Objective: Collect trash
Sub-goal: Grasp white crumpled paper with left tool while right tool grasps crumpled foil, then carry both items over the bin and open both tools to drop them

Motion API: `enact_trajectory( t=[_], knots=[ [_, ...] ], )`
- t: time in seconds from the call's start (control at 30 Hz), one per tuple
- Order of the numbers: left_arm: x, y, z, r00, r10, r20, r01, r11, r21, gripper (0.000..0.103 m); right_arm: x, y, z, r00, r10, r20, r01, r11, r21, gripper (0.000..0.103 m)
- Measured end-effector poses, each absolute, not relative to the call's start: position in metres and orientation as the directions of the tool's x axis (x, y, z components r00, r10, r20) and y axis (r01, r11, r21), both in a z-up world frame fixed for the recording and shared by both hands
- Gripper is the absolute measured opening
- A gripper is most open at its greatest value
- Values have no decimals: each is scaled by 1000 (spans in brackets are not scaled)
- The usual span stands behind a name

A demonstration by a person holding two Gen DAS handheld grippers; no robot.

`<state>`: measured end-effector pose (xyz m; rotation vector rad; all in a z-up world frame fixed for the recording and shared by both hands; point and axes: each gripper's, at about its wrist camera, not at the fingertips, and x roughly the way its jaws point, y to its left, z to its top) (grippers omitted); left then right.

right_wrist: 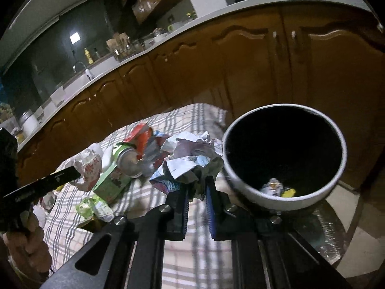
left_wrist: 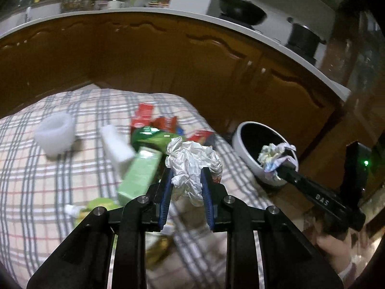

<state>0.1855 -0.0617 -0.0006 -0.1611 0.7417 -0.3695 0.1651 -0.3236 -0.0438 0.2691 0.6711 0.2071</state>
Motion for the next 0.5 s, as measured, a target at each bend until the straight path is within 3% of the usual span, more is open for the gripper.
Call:
enact_trajectory(
  t=[0.5],
  knots=[
    [196,-135,4,617,-460,-639,394,883,-255,22,159,-376,-46,792,189,-581,3,949,314,13]
  ],
)
